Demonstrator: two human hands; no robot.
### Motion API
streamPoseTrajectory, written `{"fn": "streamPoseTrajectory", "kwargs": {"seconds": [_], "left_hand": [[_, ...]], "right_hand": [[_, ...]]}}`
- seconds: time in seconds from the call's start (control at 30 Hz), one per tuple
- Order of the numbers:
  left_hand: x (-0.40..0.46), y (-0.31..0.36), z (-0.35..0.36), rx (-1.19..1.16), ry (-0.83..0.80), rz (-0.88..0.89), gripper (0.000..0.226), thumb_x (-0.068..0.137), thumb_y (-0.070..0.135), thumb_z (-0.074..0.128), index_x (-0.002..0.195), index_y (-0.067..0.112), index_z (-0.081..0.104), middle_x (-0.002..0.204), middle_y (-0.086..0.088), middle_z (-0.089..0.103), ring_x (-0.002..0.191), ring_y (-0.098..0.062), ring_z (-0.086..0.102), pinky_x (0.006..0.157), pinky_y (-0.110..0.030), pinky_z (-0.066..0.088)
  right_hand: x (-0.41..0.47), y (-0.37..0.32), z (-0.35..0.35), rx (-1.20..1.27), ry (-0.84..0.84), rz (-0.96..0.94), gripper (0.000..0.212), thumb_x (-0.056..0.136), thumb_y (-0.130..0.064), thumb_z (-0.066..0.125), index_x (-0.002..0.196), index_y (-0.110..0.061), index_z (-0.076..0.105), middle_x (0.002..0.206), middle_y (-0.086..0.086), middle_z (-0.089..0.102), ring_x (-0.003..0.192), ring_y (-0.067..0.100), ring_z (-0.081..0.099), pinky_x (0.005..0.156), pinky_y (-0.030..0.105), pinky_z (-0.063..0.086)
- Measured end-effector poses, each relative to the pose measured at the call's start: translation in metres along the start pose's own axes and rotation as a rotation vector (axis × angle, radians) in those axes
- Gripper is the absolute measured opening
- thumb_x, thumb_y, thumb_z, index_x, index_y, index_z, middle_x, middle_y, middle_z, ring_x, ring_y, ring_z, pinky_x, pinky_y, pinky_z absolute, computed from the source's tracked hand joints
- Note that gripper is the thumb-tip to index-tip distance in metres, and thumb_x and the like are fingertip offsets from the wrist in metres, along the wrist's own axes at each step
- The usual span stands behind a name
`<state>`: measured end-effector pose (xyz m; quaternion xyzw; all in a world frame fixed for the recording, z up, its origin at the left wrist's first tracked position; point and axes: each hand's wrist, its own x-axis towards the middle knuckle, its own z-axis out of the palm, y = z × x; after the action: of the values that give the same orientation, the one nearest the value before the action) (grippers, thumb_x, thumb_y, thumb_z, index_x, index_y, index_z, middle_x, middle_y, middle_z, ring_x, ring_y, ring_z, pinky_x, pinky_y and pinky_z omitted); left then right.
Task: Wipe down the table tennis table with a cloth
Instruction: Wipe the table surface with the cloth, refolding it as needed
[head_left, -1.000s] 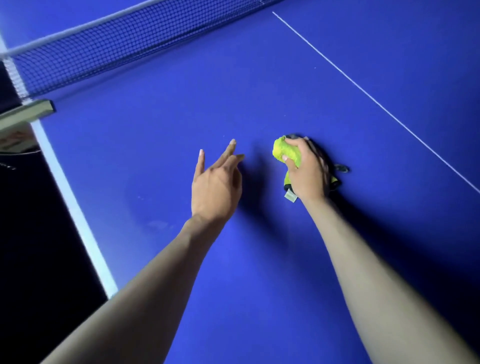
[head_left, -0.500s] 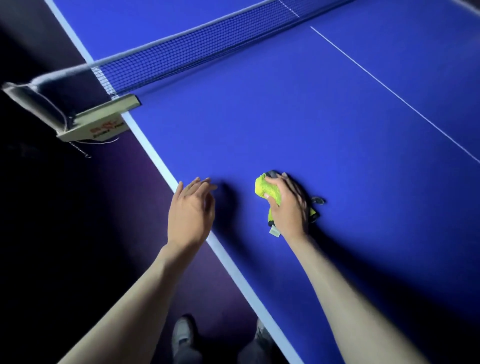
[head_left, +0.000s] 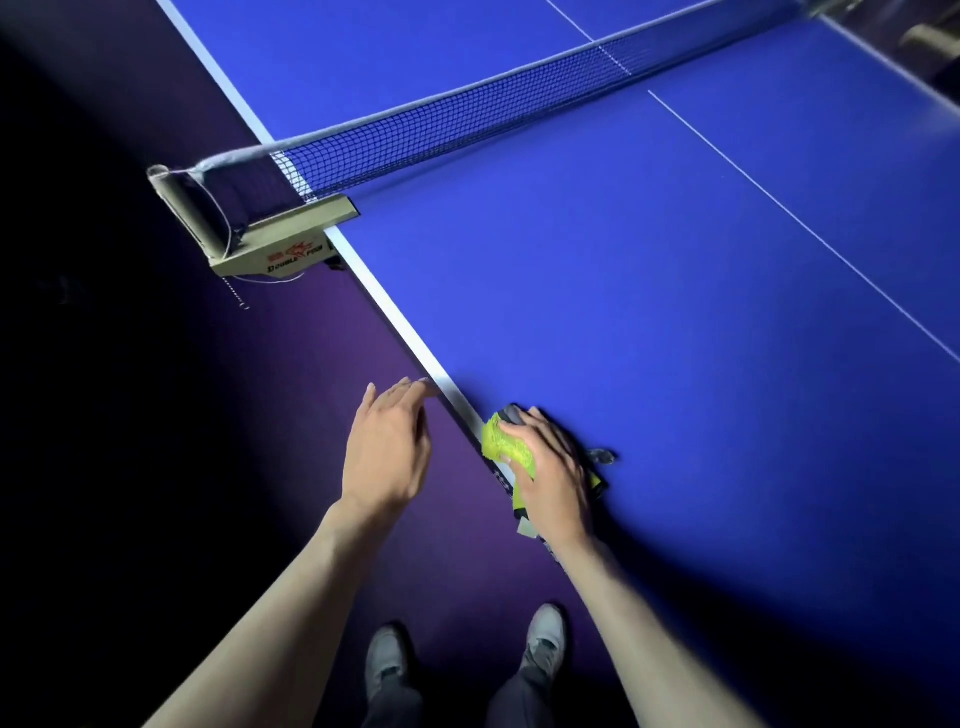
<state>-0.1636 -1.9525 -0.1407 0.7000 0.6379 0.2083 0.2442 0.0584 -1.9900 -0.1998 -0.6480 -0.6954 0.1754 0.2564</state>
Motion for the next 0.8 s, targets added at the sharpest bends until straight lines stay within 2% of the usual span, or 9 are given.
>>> {"fn": "streamPoseTrajectory", "kwargs": {"seconds": [0.2, 0.3, 0.37, 0.5, 0.6, 0.8], "left_hand": [[0.001, -0.007, -0.009, -0.009, 0.0, 0.015, 0.046, 0.092, -0.005, 0.038, 0.126, 0.017, 0.059, 0.121, -0.001, 0.067, 0.134, -0.027, 0.053, 0.124, -0.045, 0.021], [0.003, -0.009, -0.007, -0.005, -0.004, 0.011, 0.045, 0.093, -0.005, 0.038, 0.126, 0.016, 0.059, 0.124, -0.001, 0.067, 0.135, -0.026, 0.053, 0.124, -0.045, 0.022], [0.007, -0.009, -0.004, 0.004, -0.013, 0.012, 0.044, 0.093, -0.005, 0.039, 0.127, 0.015, 0.059, 0.125, -0.001, 0.066, 0.135, -0.026, 0.053, 0.123, -0.047, 0.025], [0.021, -0.008, 0.003, 0.024, -0.006, 0.031, 0.046, 0.095, -0.001, 0.037, 0.133, 0.016, 0.058, 0.135, 0.001, 0.063, 0.136, -0.024, 0.051, 0.122, -0.048, 0.028], [0.039, -0.001, 0.006, 0.005, 0.015, 0.031, 0.052, 0.093, 0.007, 0.031, 0.139, 0.018, 0.053, 0.142, 0.002, 0.057, 0.137, -0.022, 0.049, 0.121, -0.046, 0.027], [0.094, 0.039, 0.033, 0.046, 0.0, 0.035, 0.055, 0.089, 0.01, 0.035, 0.14, 0.016, 0.055, 0.144, -0.004, 0.056, 0.13, -0.03, 0.053, 0.111, -0.052, 0.04]], "right_hand": [[0.005, -0.005, 0.003, -0.052, -0.015, -0.048, 0.063, 0.082, 0.005, 0.077, 0.137, -0.023, 0.065, 0.146, -0.007, 0.059, 0.145, 0.016, 0.044, 0.122, 0.029, 0.031], [0.024, -0.016, 0.012, -0.07, -0.013, -0.056, 0.069, 0.079, 0.01, 0.075, 0.138, -0.025, 0.063, 0.147, -0.007, 0.058, 0.145, 0.019, 0.045, 0.121, 0.036, 0.036], [0.042, -0.024, 0.022, -0.068, 0.015, -0.054, 0.064, 0.081, 0.008, 0.072, 0.136, -0.023, 0.065, 0.147, -0.005, 0.06, 0.144, 0.023, 0.048, 0.119, 0.041, 0.04], [0.074, -0.022, 0.032, -0.044, 0.016, -0.147, 0.055, 0.09, 0.004, 0.06, 0.136, -0.024, 0.066, 0.147, -0.005, 0.059, 0.143, 0.023, 0.048, 0.119, 0.042, 0.039], [0.084, -0.011, 0.032, -0.043, -0.001, -0.23, 0.049, 0.094, 0.0, 0.06, 0.136, -0.026, 0.067, 0.148, -0.007, 0.059, 0.143, 0.022, 0.049, 0.119, 0.043, 0.038], [0.11, 0.02, 0.015, -0.029, 0.043, -0.188, 0.053, 0.09, -0.002, 0.05, 0.135, -0.024, 0.068, 0.148, -0.005, 0.059, 0.143, 0.023, 0.05, 0.121, 0.043, 0.036]]}}
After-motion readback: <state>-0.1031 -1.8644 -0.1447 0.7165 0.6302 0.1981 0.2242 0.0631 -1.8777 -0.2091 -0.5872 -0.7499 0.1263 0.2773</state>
